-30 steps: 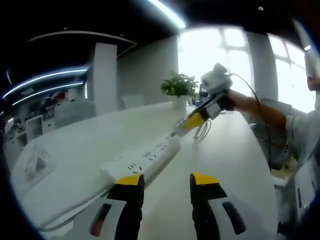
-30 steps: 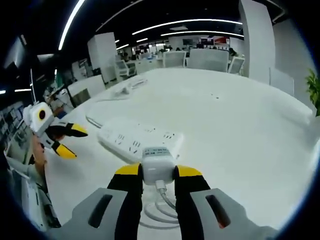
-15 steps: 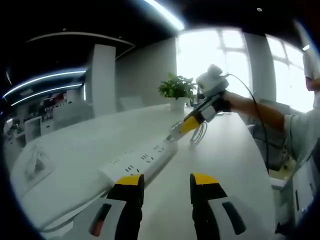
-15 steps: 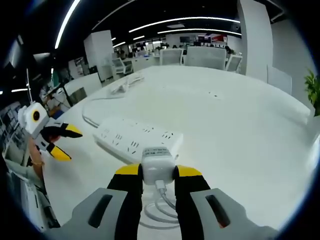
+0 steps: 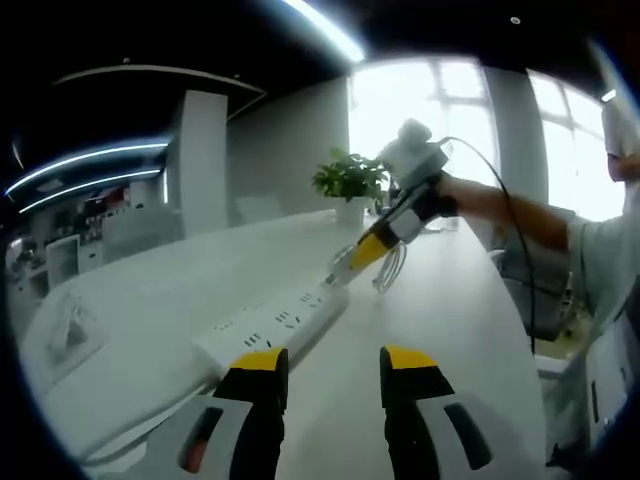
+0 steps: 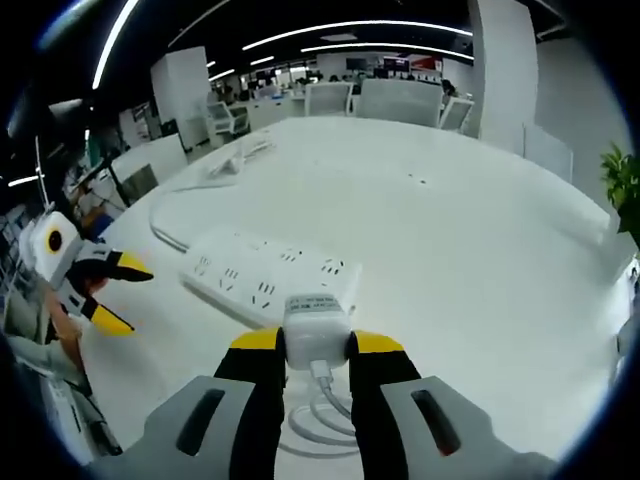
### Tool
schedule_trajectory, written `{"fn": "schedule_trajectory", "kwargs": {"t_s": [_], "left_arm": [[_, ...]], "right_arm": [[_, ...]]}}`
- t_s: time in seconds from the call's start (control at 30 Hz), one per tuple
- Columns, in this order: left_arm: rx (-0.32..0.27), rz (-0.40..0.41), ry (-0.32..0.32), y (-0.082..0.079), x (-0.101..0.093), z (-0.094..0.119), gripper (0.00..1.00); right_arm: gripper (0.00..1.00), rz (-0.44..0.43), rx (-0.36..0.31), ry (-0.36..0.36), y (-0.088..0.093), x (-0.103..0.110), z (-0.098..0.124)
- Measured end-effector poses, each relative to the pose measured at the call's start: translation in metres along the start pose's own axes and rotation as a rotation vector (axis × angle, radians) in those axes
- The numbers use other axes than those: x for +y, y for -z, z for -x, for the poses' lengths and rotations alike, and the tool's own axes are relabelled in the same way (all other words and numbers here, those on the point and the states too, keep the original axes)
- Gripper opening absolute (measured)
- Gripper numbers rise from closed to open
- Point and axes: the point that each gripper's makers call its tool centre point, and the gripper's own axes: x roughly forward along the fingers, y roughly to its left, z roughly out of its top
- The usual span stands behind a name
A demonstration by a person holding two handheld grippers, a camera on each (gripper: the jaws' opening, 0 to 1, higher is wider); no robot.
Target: Straighten the power strip on the desk, plug the charger into it
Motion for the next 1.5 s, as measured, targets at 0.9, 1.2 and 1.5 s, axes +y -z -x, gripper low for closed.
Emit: {"fn": "schedule_trajectory", "kwargs": {"t_s": [0.9,1.2,1.5], "left_arm": [[-0.033,-0.023,0.019,-0.01,-0.013,0.003,0.37],[-0.033,-0.024,-0.001,-0.011,-0.009,0.001,0.37],[-0.029,-0.019,0.008,-0.01,-0.011,0.001,0.37]], "right_arm": [[0.23,0.036,0.305,0.186,-0.014,-0.005,-0.013],[0.23,0.046,0.37,0.205,-0.023,-0.013,-0.022],[0.23,0.069,0.44,0.241,-0.031,-0.018,-0.034]]}}
